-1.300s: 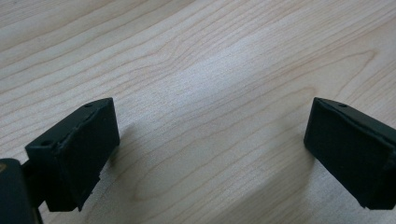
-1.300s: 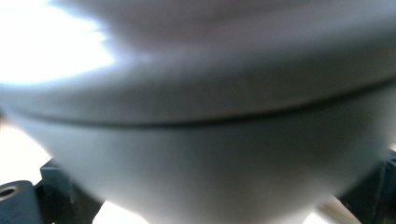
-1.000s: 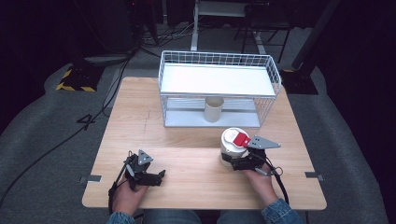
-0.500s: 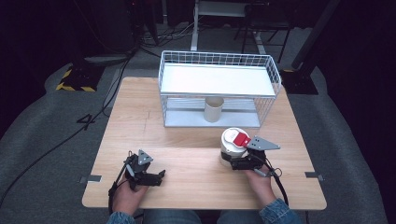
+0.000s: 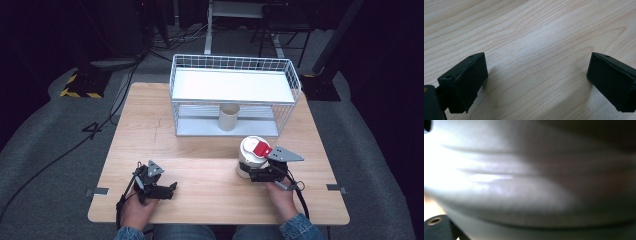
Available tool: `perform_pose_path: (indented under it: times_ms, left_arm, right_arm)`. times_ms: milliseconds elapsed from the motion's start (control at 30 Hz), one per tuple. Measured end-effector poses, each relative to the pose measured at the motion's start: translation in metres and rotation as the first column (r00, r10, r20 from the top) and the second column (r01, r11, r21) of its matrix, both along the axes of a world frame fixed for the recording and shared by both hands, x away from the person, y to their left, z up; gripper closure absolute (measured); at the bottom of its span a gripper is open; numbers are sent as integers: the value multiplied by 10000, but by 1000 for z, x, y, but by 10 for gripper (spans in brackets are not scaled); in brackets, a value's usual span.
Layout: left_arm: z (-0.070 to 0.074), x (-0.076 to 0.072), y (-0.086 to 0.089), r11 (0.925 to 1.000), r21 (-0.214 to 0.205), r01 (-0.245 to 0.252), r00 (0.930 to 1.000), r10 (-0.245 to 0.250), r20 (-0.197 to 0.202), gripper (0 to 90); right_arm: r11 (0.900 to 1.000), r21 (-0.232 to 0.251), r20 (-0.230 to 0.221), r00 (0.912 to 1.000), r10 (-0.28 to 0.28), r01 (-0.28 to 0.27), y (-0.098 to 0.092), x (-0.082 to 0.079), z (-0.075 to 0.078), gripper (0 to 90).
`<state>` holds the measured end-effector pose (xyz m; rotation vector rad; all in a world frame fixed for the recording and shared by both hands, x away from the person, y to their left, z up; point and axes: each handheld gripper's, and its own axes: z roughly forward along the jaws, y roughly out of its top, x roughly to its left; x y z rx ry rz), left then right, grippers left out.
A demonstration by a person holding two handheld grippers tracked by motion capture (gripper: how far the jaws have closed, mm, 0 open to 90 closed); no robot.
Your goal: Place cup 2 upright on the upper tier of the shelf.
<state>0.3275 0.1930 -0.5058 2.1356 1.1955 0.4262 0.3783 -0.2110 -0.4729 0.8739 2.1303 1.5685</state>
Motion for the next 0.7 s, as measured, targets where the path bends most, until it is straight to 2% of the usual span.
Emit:
perform_pose_path:
  times_ms: [233, 367, 500, 700]
  left_arm:
    - [0, 0, 0, 10000, 3, 1, 10000, -1, 1, 39]
    - [0, 0, 0, 10000, -1, -1, 10000, 1, 2, 39]
    - [0, 0, 0, 10000, 4, -2, 10000, 2, -4, 39]
    - [0, 0, 0, 10000, -1, 0, 10000, 0, 2, 39]
  right_arm:
    - [10000, -25, 19, 10000, -3, 3, -5, -3, 6, 97]
    - [10000, -37, -160, 9999, 27, -27, -7, -6, 10, 97]
    - [10000, 50, -253, 9996, 83, -81, -11, -8, 16, 98]
    - [9999, -66, -216, 9997, 103, -104, -16, -12, 28, 98]
